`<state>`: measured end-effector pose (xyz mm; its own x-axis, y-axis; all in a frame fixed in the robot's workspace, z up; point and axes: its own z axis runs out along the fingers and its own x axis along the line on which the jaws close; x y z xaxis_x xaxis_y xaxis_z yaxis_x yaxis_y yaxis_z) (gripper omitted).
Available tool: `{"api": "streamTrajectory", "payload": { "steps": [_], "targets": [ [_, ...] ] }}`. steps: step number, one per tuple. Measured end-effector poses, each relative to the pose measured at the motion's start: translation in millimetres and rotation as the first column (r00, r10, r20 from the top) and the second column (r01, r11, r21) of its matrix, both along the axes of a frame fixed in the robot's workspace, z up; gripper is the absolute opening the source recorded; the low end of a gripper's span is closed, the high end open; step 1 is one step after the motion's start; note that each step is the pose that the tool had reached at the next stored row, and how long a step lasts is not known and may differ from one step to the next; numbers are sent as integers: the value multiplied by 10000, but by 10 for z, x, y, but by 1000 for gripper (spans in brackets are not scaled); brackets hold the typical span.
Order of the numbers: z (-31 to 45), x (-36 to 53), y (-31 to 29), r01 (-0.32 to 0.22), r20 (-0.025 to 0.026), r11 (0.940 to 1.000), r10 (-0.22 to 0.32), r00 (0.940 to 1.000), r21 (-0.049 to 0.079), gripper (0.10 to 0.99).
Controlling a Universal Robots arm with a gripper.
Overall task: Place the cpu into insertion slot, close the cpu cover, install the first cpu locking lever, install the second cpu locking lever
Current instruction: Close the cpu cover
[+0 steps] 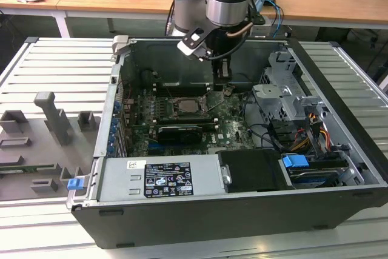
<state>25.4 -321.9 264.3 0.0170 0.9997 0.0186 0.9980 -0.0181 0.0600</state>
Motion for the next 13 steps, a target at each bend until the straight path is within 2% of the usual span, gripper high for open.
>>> {"api": "streamTrajectory", "payload": {
  "steps": [4, 13],
  "targets": [
    [-6, 100, 7, -63, -1, 10000, 63, 10000, -1, 106],
    [-12, 209, 8, -62, 0, 10000, 62, 10000, -7, 106]
  ]
}}
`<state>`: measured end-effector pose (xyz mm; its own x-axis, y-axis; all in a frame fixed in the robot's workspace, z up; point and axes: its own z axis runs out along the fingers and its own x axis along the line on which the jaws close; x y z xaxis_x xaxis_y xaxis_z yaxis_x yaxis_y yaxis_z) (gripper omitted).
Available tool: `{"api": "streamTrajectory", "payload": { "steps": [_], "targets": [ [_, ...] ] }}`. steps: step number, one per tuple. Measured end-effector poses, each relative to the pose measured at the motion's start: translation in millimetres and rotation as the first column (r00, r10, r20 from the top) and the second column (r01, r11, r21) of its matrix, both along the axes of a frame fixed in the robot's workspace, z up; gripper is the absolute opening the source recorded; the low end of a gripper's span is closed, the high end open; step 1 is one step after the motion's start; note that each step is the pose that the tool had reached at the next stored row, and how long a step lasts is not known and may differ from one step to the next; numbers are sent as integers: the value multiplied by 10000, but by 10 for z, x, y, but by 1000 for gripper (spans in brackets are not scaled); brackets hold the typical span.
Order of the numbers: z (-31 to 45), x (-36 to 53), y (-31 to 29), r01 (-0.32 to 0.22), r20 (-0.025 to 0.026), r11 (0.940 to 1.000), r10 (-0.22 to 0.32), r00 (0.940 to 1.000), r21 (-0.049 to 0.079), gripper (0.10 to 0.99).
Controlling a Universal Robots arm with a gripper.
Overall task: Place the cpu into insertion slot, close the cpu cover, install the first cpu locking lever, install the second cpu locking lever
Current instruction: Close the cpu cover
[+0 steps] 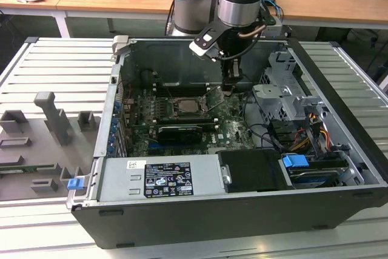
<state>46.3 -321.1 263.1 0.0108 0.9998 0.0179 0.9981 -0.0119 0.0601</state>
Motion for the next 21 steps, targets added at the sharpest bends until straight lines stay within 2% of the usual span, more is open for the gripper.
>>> {"api": "streamTrajectory", "payload": {
  "steps": [8, 11, 12, 14, 21],
  "targets": [
    [-6, 92, 0, 0, -20, 10000, 0, 10000, -20, 106],
    [-51, 134, 0, 0, -56, 10000, 0, 10000, -19, 106],
    [-84, 147, 0, 1, -82, 10000, -1, 10000, -20, 106],
    [-156, 145, 0, 0, -102, 10000, 0, 9999, -18, 106],
    [-168, 60, 0, -1, -107, 10000, 0, 9999, -20, 106]
  ]
}}
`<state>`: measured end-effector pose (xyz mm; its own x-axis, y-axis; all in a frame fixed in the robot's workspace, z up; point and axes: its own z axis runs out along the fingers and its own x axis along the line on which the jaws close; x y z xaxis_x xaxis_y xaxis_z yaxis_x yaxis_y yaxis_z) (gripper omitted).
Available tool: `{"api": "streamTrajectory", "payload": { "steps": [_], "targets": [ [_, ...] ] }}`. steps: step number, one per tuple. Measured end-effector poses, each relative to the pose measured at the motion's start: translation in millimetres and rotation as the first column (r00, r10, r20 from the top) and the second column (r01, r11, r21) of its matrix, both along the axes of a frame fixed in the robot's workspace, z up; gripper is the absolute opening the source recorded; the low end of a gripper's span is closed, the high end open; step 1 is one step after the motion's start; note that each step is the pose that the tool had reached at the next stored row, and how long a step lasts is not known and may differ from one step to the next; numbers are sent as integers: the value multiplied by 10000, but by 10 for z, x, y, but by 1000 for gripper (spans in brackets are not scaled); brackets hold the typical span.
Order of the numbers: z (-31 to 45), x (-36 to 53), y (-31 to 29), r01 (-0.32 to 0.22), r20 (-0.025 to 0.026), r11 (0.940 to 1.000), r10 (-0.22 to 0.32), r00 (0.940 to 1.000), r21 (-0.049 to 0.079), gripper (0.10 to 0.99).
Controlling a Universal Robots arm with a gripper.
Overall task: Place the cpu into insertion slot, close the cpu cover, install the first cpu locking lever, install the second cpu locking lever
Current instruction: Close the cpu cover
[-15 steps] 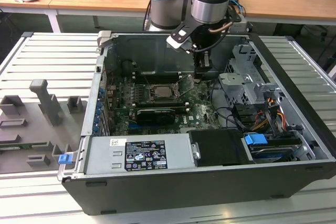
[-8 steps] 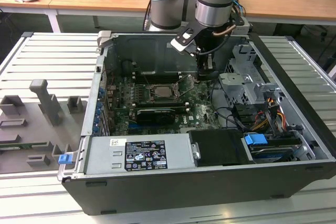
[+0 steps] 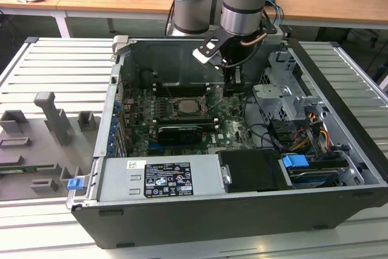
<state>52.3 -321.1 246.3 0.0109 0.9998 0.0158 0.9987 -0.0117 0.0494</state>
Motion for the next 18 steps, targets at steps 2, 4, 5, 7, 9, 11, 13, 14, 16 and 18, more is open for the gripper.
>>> {"api": "streamTrajectory", "payload": {
  "steps": [2, 4, 5, 7, 9, 11, 13, 14, 16, 18],
  "targets": [
    [0, -15, 0, 0, 1, 10000, 0, 10000, 1, 106],
    [0, -43, 0, 1, 0, 10000, -1, 10000, 0, 106],
    [0, -54, 0, 0, 0, 10000, 0, 10000, 0, 106],
    [0, -82, 0, 0, 1, 10000, 0, 10000, 1, 106],
    [0, -112, 0, 0, 1, 10000, 0, 10000, 1, 106],
    [0, -127, 0, 1, 0, 10000, -1, 10000, 1, 106],
    [0, -149, 0, 0, 0, 10000, 0, 10000, 1, 106],
    [0, -160, 0, 1, 1, 10000, -1, 10000, 1, 106],
    [0, -212, 0, 0, 1, 10000, 0, 10000, 1, 106],
    [0, -273, 0, 1, 1, 10000, -1, 10000, 1, 106]
  ]
}}
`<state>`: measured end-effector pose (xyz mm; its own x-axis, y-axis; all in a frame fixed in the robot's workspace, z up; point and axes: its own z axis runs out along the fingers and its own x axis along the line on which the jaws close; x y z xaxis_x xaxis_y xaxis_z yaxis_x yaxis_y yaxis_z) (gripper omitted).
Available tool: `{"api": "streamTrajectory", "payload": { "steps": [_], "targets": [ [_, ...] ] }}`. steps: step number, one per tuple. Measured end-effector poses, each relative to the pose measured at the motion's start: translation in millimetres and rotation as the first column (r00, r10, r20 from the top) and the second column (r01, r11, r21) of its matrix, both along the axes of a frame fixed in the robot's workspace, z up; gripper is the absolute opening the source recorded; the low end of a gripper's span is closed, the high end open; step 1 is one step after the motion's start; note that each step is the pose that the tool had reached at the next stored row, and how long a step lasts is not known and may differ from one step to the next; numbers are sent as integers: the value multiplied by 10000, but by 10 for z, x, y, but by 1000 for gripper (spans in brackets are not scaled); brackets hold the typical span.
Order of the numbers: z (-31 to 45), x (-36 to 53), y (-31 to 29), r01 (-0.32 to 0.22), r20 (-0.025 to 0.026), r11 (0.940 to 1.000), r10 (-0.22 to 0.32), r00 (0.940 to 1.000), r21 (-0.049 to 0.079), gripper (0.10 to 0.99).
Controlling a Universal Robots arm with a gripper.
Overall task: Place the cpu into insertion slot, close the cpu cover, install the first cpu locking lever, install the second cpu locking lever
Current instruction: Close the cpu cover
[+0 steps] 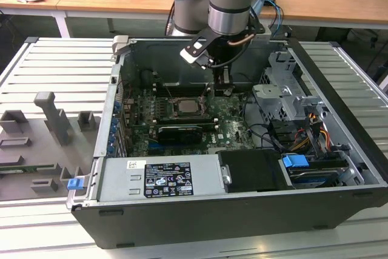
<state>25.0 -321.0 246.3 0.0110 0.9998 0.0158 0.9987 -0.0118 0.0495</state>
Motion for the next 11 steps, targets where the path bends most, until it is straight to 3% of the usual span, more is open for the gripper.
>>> {"api": "streamTrajectory", "payload": {
  "steps": [6, 11],
  "targets": [
    [-2, -140, 0, -2, -1, 10000, 2, 10000, -1, 106],
    [-25, -323, 3, -1, 1, 10000, 1, 10000, 1, 106]
  ]
}}
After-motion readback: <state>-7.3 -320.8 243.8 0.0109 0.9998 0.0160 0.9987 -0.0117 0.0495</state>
